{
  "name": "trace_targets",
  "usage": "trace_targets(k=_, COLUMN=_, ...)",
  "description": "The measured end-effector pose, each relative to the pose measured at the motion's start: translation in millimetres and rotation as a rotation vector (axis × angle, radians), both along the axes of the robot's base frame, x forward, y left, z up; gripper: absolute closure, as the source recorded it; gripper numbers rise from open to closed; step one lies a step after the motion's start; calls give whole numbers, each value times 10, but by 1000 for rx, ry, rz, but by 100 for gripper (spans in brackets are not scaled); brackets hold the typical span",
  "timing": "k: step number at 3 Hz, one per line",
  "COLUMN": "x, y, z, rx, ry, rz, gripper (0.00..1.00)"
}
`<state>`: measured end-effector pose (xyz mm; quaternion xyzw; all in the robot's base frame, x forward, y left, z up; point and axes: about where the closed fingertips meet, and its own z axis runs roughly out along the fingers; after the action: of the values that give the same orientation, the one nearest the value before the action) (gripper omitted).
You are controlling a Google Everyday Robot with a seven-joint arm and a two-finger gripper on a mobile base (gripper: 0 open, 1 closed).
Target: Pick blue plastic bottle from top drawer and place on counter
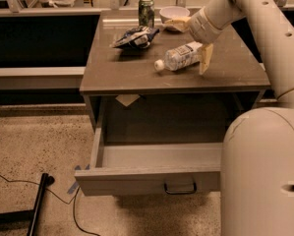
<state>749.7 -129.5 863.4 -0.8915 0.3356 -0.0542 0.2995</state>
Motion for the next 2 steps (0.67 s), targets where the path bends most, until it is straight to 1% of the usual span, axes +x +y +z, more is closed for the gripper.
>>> trace_targets(k=1, x=-185, y=0, z=258, rx=-22, ry=-44, rz=43, gripper=0)
trace_targets(k=2, x=-363, y=-153, z=544, rx=23, ry=-102, rz=55, gripper=0)
